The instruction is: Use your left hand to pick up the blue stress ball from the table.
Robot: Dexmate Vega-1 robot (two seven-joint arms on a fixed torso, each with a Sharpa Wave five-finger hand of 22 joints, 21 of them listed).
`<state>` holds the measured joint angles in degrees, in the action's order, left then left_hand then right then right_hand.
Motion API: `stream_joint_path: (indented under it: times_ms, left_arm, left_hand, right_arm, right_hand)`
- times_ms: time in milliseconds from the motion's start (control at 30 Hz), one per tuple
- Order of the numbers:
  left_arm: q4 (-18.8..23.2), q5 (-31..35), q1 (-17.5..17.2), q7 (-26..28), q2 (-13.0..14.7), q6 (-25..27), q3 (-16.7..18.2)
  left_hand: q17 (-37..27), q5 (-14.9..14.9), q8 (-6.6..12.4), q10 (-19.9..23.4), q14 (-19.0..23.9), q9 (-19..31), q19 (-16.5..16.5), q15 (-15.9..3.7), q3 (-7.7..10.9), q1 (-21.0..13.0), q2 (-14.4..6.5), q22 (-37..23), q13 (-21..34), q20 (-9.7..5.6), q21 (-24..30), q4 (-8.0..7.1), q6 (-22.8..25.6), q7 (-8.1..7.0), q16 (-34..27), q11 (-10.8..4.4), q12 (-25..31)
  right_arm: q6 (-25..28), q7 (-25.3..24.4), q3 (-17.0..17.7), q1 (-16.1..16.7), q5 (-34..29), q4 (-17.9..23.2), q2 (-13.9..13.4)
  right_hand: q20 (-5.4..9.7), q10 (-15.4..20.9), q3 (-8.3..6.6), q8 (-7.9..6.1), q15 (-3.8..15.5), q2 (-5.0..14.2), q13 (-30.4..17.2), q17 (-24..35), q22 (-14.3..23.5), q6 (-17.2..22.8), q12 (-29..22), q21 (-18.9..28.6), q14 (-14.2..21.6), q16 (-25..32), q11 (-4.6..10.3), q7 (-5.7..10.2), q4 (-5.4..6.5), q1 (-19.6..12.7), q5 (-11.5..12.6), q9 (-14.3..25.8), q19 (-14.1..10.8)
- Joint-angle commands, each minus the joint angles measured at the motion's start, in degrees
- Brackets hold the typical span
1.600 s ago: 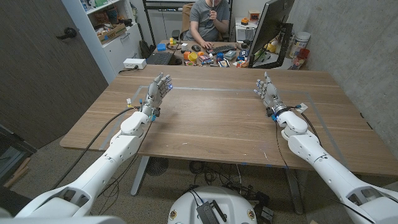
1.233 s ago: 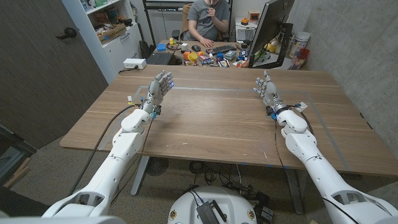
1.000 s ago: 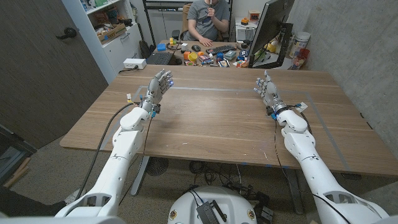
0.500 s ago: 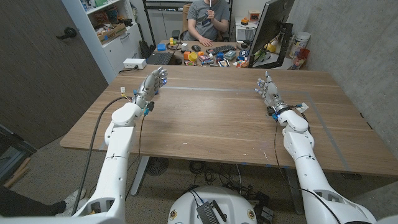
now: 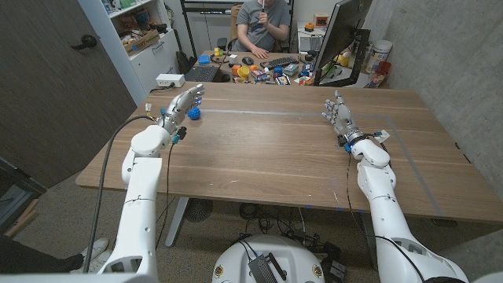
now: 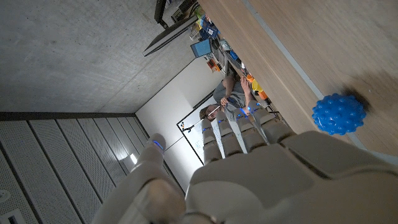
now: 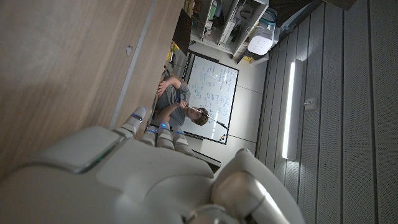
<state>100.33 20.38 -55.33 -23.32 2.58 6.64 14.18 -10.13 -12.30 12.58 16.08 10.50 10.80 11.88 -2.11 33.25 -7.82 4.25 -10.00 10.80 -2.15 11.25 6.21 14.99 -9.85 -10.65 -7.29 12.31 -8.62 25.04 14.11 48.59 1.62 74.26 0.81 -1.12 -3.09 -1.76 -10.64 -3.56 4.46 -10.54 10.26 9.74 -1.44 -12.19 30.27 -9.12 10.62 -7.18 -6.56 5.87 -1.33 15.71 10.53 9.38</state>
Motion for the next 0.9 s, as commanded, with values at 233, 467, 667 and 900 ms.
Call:
stream_joint_path:
  times_ms: [233,467,667,900]
  left_arm:
    - [9.05,19.91,-0.6,-0.4,2.15,6.38,-1.89]
    - [9.31,26.55,0.1,-0.03,3.57,7.21,-3.5]
    - [9.49,34.38,1.19,-1.99,6.36,9.19,-5.68]
    - [8.07,32.94,2.59,-5.26,5.87,10.47,-3.62]
  left_hand:
    - [0.0,-0.63,-0.11,2.69,2.39,0.16,1.69,-5.66,0.36,-2.94,1.13,-0.23,0.22,-1.75,0.4,2.21,1.31,3.27,-0.53,-0.29,0.47]
    - [0.0,-0.78,0.06,3.76,2.88,0.17,2.08,-6.43,0.58,-3.87,1.12,-0.24,0.24,-2.03,0.47,2.56,2.25,1.44,-0.53,-0.7,0.68]
    - [0.0,-0.79,0.22,4.44,3.23,0.16,2.45,-6.74,0.65,-4.33,1.21,-0.25,0.25,-2.3,0.55,2.7,3.03,1.24,-0.55,-0.98,0.8]
    - [-0.04,-0.74,-0.3,4.69,3.28,0.17,2.71,-6.6,0.54,-4.67,1.55,-0.27,0.27,-2.47,0.55,2.7,2.31,3.47,-0.42,-1.06,0.64]
  right_arm:
    - [-1.4,1.34,1.68,-0.51,-2.31,-0.79,1.5]
    - [-1.94,1.33,1.68,-0.58,-2.77,-0.69,1.45]
    - [-2.57,1.27,1.73,-0.28,-2.66,0.31,1.38]
    - [-2.69,1.47,1.52,0.48,-2.59,3.16,0.94]
  right_hand:
    - [0.24,-0.11,0.36,-0.34,0.01,-0.33,-0.1,0.11,0.16,-0.17,-0.12,-0.42,-0.68,0.14,-0.49,-0.94,-0.06,-0.38,0.37,0.24,-0.91]
    - [0.62,-0.1,0.37,-0.38,0.13,-0.12,-0.09,0.09,0.21,-0.14,-0.11,-0.2,-0.59,0.17,-0.38,-0.98,-0.09,-0.5,0.46,0.25,-2.66]
    - [0.67,-0.06,0.42,-0.32,0.08,-0.11,-0.09,0.08,0.24,-0.31,-0.11,-0.39,-0.62,0.14,-0.4,-1.03,-0.12,-0.56,0.5,0.25,-2.8]
    - [0.59,-0.04,0.49,-0.31,0.06,-0.16,-0.08,0.08,0.25,-0.36,-0.11,-0.59,-0.57,0.15,-0.36,-0.99,-0.16,-0.6,0.54,0.25,-2.86]
